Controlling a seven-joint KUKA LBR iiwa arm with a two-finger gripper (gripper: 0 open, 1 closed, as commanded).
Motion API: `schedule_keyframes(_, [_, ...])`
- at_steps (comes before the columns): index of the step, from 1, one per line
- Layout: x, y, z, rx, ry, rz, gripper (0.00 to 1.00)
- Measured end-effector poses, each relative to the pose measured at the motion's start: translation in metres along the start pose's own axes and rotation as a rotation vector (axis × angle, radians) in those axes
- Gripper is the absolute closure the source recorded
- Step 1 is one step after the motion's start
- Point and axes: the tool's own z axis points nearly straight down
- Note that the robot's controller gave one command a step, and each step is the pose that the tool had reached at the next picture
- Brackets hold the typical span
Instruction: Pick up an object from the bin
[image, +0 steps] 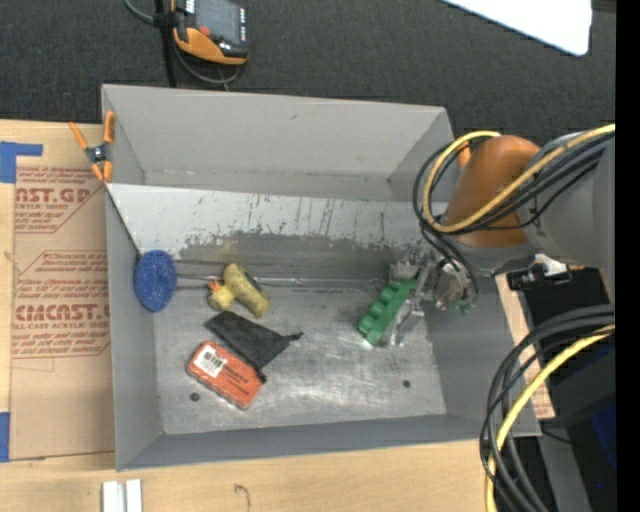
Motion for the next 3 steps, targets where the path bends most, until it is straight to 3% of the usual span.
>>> schedule_keyframes(1, [-0.003,0.001,-0.002,-0.002,-0.012,-0.001,1.00])
schedule_keyframes(2, [-0.003,0.001,-0.002,-0.002,-0.012,-0.001,1.00])
schedule_keyframes(3, [0.011,-0.012,-0.172,0.003,0.000,-0.072,1.00])
